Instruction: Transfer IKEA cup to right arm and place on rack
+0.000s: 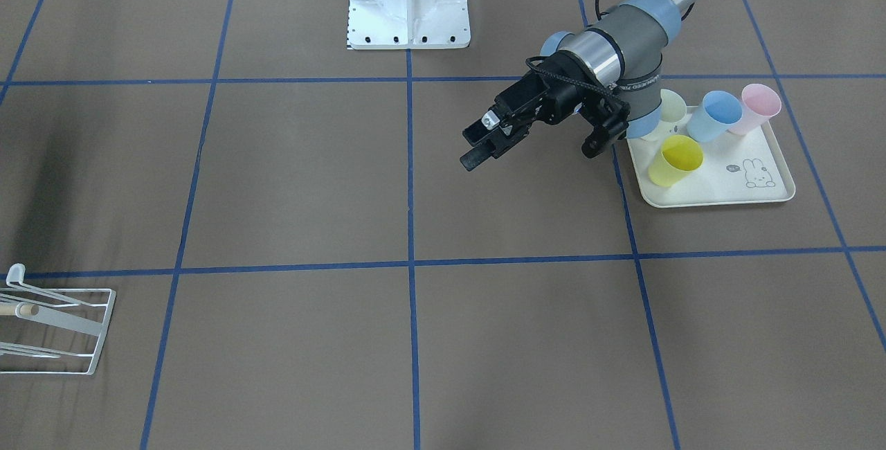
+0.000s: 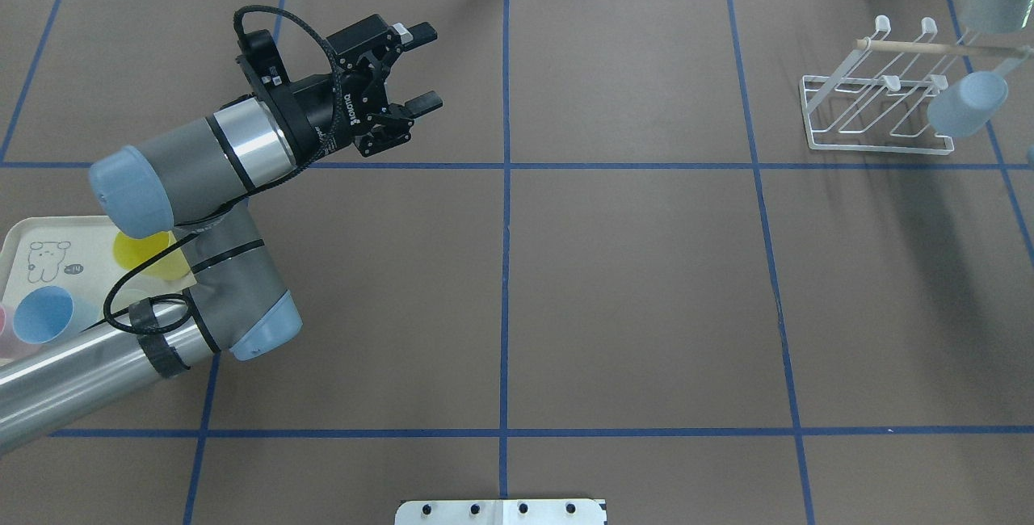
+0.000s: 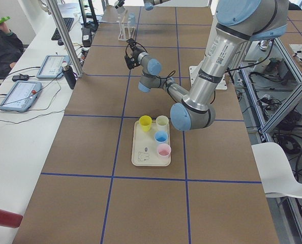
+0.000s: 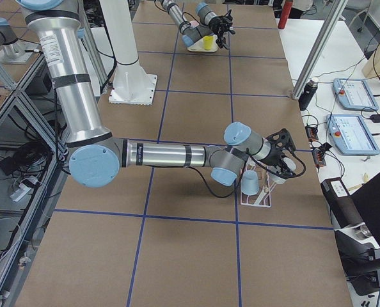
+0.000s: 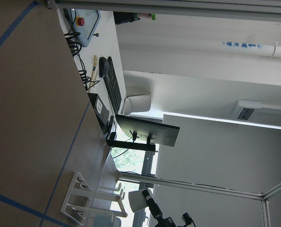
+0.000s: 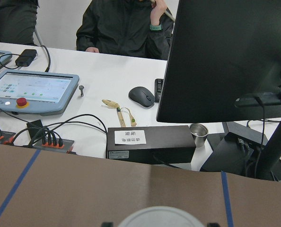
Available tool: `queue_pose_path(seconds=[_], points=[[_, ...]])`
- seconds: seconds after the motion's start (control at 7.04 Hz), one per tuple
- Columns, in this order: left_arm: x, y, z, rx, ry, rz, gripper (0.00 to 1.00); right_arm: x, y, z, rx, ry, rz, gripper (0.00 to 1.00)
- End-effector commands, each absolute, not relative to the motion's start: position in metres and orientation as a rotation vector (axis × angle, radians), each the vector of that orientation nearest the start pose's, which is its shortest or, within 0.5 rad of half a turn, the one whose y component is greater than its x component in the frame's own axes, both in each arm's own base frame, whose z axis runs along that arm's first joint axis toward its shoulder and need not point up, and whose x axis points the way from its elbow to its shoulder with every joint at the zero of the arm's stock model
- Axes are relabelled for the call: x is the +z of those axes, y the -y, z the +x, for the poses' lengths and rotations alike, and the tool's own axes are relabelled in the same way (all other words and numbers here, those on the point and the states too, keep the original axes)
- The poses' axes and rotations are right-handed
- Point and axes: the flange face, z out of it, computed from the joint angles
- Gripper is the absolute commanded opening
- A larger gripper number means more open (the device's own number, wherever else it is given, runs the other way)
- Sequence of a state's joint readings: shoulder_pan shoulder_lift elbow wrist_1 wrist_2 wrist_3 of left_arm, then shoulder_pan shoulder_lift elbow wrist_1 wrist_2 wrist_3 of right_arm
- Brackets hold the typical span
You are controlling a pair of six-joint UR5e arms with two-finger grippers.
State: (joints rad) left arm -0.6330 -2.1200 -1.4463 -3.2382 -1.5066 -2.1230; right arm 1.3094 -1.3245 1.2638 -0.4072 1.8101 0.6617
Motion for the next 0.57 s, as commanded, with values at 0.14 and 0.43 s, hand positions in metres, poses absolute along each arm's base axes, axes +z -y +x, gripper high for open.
queue_pose_path(seconds=[0.14,0.43], points=[[0.228,0.4763,0.4151,-0.768,-2.184,0.128,1.0,0.5627,0.6397,-0.0507,0.235,0.663,0.877,0.0],[0.2289,0.4759,0.4156,-0.771,-2.183,0.129,1.0,0.5661,0.6414,-0.0512,0.239,0.652,0.872,0.0]])
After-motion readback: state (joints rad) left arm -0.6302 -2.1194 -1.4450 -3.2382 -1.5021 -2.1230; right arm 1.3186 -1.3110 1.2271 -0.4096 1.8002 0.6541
